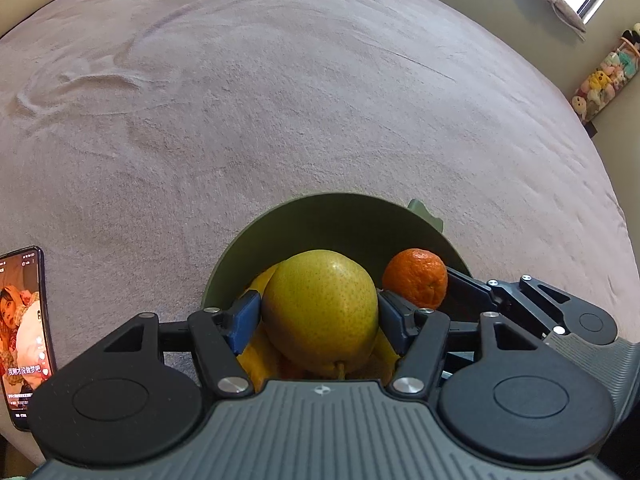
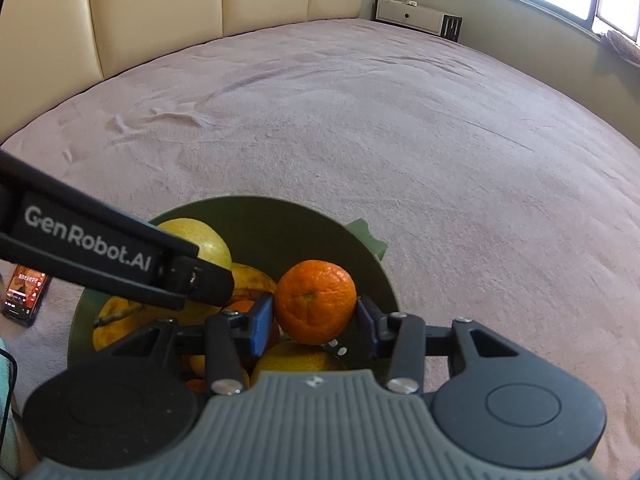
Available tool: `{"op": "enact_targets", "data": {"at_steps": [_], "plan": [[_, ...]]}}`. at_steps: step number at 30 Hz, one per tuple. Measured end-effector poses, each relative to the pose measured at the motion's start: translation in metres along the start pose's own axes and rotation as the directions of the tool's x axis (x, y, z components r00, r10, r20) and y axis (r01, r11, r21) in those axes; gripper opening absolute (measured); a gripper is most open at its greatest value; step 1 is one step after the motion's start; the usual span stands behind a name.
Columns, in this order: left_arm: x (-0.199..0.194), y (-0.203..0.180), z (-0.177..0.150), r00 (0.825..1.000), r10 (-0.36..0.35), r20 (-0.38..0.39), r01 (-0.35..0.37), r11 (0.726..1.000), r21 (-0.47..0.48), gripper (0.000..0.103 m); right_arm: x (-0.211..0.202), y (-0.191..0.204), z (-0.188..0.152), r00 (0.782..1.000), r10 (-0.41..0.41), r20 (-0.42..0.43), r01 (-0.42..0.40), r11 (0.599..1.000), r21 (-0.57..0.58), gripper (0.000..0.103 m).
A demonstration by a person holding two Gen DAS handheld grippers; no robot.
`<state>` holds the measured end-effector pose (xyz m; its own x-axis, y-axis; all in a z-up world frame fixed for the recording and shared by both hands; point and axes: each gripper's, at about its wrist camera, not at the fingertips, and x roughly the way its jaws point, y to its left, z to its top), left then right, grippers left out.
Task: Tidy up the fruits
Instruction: 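Lower the pear into the colander with the left tool while the right tool releases the tangerine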
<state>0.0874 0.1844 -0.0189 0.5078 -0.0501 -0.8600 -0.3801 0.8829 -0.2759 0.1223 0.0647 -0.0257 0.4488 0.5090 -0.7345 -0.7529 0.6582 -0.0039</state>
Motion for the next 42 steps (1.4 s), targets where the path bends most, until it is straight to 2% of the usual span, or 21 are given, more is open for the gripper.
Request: {"op": "enact_targets", "data": {"at_steps": [4, 10, 14, 30, 35, 37, 39, 42], "plan": [[0.001, 0.002, 0.001, 1.000, -0.009, -0.017, 0.009, 1.000, -0.010, 0.073, 0.006, 0.002, 0.000, 1.000, -0.001, -0.007, 0.001, 1.000, -0.006, 0.043], [0.005, -0.005, -0.001, 0.999, 0.000, -0.032, 0.001, 1.000, 0.024, 0.074, 0.012, -0.001, 0.001, 1.000, 0.006, -0.016, -0.006, 1.000, 0.023, 0.043], [0.003, -0.002, 0.000, 0.999, -0.024, -0.030, 0.024, 1.000, -0.007, 0.075, 0.011, -0.001, -0.002, 1.000, 0.004, -0.015, -0.004, 1.000, 0.025, 0.043], [-0.014, 0.001, 0.006, 0.994, -0.099, 0.048, 0.103, 0.992, -0.071, 0.076, 0.008, -0.004, 0.000, 1.000, 0.003, -0.015, -0.002, 0.999, 0.035, 0.044], [-0.021, -0.005, 0.005, 0.991, -0.111, 0.071, 0.115, 0.992, -0.052, 0.076, 0.001, -0.003, 0.002, 1.000, -0.008, -0.016, 0.008, 0.999, 0.044, 0.044], [-0.024, -0.009, 0.004, 0.990, -0.116, 0.079, 0.120, 0.992, -0.037, 0.076, -0.004, -0.003, 0.004, 1.000, -0.011, -0.010, 0.011, 0.999, 0.043, 0.049], [-0.029, -0.013, 0.003, 0.989, -0.118, 0.094, 0.120, 0.993, -0.017, 0.076, -0.011, -0.002, 0.006, 1.000, -0.025, 0.005, 0.025, 0.999, 0.046, 0.059], [-0.037, -0.021, -0.002, 0.986, -0.108, 0.129, 0.105, 0.994, 0.030, 0.076, -0.024, -0.002, 0.008, 0.999, -0.037, 0.027, 0.036, 0.998, 0.055, 0.064]]}}
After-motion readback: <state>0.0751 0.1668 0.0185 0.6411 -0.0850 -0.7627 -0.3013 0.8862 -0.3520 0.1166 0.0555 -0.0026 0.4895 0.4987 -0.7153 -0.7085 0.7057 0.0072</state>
